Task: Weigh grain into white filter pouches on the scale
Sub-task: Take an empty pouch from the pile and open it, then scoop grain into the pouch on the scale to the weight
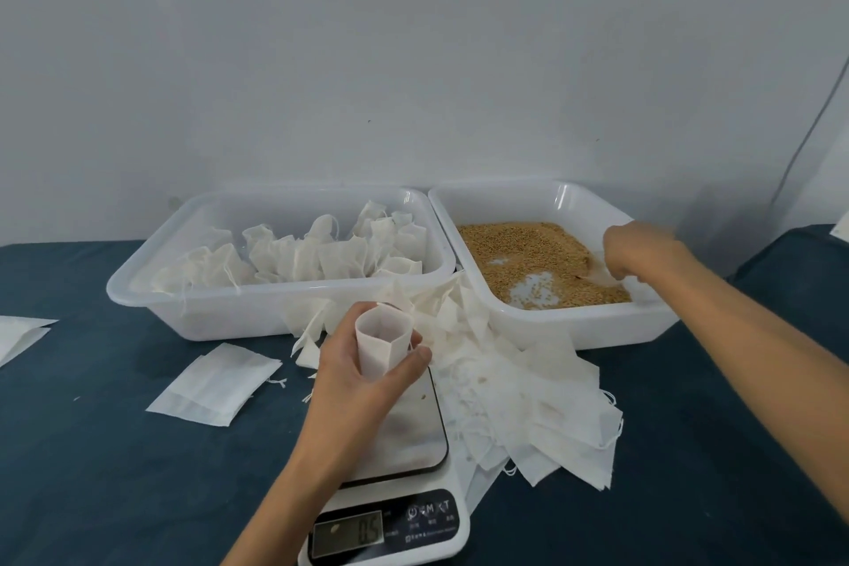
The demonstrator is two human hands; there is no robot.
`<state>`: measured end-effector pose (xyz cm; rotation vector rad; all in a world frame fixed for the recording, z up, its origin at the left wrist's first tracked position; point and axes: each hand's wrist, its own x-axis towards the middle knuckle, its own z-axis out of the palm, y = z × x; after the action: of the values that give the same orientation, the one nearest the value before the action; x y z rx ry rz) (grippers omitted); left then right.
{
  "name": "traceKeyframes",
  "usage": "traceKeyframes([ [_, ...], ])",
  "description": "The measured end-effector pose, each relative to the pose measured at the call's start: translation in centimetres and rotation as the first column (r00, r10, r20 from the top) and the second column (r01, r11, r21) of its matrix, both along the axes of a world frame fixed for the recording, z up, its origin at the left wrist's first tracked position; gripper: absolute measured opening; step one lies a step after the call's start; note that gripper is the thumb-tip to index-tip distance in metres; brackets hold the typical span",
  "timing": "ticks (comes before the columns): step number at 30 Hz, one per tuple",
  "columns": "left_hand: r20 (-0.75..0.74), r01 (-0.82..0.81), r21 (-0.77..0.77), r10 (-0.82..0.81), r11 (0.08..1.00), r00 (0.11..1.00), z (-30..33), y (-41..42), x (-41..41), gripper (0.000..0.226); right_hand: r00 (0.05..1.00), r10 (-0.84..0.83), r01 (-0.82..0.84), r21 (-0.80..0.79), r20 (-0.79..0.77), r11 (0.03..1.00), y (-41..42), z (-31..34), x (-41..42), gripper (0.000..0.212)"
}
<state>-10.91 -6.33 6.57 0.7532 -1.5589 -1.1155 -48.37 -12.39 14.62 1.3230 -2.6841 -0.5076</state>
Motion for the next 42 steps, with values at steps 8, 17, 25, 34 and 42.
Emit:
traceKeyframes([
  [8, -0.003, -0.005, 0.035, 0.005, 0.999, 1.000, -0.2, 0.0, -0.2, 0.034, 0.990, 0.125, -0.115, -0.142, 0.061, 0.983, -4.7, -2.6, -1.3, 0.017],
  [17, -0.038, 0.010, 0.020, -0.009, 1.000, 0.999, -0.3, 0.0, -0.2, 0.043, 0.918, 0.094, 0.061, -0.373, 0.385, 0.926, -6.3, -3.4, -2.4, 0.007],
  [25, -0.018, 0.014, -0.004, -0.014, 1.000, 1.000, 0.1, 0.3, 0.0, 0.030, 0.944, 0.058, 0.103, -0.459, 0.325, 0.882, -4.0, -2.8, -2.5, 0.023],
  [34, -0.022, 0.008, 0.017, -0.007, 1.000, 1.000, 0.1, 0.2, 0.1, 0.031, 0.898, 0.117, 0.118, -0.487, 0.424, 0.865, -1.0, -3.0, -2.5, 0.010],
  [42, -0.007, 0.007, 0.051, -0.007, 0.999, 1.000, -0.4, -0.2, 0.0, 0.042, 0.827, 0.360, -0.063, -0.566, 0.431, 0.822, 1.9, -1.5, 0.6, 0.025],
])
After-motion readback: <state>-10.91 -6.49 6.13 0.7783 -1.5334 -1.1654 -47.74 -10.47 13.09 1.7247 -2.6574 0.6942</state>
